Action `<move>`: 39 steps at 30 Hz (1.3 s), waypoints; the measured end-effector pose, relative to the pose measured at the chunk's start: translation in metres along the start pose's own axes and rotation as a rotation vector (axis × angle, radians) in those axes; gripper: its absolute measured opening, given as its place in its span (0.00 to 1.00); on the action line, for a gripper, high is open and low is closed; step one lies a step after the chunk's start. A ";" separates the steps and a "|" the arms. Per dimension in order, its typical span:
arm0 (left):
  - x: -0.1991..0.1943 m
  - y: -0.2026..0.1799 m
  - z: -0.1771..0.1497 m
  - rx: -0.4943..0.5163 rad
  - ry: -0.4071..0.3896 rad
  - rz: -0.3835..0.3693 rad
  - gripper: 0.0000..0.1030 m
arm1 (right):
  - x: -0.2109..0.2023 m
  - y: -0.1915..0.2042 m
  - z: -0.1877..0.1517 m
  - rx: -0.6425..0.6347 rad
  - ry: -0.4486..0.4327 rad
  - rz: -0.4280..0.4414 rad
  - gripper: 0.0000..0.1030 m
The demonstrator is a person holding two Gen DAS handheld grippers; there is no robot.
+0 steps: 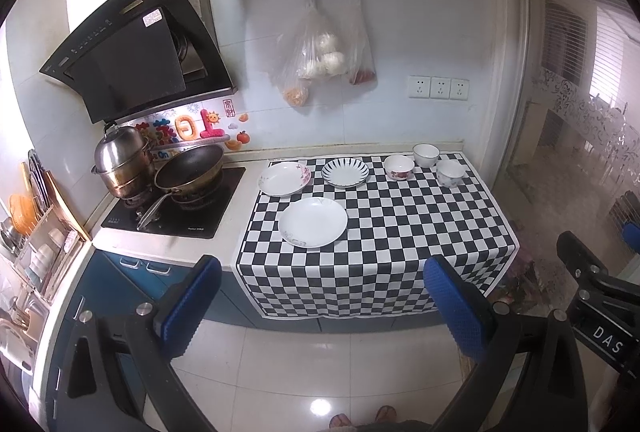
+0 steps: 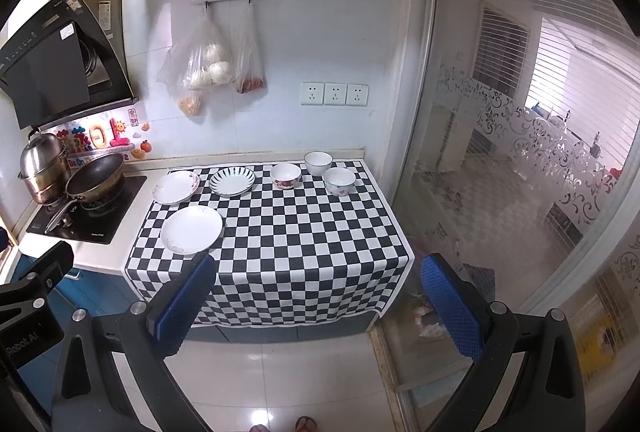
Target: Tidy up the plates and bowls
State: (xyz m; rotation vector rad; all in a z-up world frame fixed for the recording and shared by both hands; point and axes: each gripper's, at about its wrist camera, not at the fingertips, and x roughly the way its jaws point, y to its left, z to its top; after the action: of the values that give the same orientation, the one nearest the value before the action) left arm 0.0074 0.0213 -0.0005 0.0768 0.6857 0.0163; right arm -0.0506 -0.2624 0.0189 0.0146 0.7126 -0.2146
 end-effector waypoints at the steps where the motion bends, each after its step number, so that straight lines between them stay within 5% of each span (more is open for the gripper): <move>1: 0.001 0.000 0.000 -0.001 0.002 -0.001 1.00 | 0.001 0.000 0.001 -0.002 -0.001 -0.001 1.00; 27: 0.000 -0.005 -0.001 0.001 -0.013 -0.004 1.00 | 0.002 -0.003 0.005 -0.001 -0.019 -0.013 1.00; 39: 0.050 0.012 0.007 0.011 -0.045 0.027 1.00 | 0.038 0.017 0.004 0.048 0.004 -0.019 1.00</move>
State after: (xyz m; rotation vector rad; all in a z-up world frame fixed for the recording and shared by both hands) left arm 0.0505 0.0344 -0.0256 0.0967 0.6399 0.0367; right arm -0.0171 -0.2532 -0.0038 0.0536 0.7120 -0.2502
